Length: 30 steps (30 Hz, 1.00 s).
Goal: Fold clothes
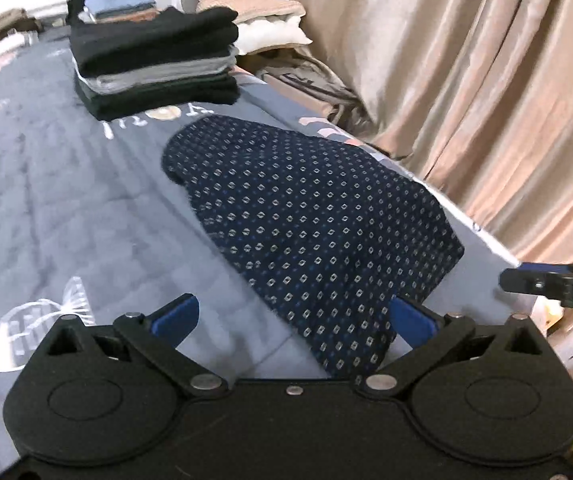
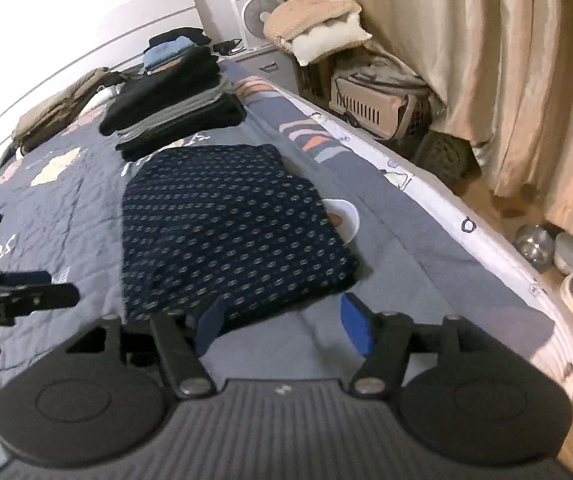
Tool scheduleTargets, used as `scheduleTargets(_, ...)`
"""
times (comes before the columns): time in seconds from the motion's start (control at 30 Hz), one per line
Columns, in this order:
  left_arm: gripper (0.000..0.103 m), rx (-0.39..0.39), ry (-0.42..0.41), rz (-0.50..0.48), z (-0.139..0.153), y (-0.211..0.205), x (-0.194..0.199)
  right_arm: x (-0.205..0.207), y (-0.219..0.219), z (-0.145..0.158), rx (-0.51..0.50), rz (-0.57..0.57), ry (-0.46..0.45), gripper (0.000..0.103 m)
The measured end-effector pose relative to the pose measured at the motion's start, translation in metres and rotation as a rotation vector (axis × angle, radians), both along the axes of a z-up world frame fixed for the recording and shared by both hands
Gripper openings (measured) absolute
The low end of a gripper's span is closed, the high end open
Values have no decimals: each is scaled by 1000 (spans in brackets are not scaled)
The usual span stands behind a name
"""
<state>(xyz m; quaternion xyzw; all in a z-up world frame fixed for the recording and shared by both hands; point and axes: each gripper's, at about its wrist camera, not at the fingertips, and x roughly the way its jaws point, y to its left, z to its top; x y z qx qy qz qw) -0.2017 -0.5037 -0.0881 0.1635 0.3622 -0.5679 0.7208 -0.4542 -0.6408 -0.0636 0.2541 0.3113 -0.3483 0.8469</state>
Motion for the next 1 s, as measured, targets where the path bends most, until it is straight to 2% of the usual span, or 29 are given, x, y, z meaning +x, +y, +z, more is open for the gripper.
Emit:
scheduleTargets(0.13, 103, 22, -56, -2, 25, 14, -11, 2, 16, 21, 51, -17, -9, 66)
scheduleTargets(0.37, 103, 36, -102, -38, 63, 32, -20, 2, 42, 60, 97, 34, -7, 66)
scheduleTargets(0.5, 103, 31, -146, -68, 80, 43, -31, -1, 58, 81, 76, 52, 16, 66)
scheduleTargets(0.73, 103, 37, -216, -97, 92, 60, -48, -7, 84, 106, 11, 109, 87, 66)
scheduleTargets(1.0, 103, 67, -293, -112, 92, 64, -59, -6, 98, 115, 10, 174, 113, 66)
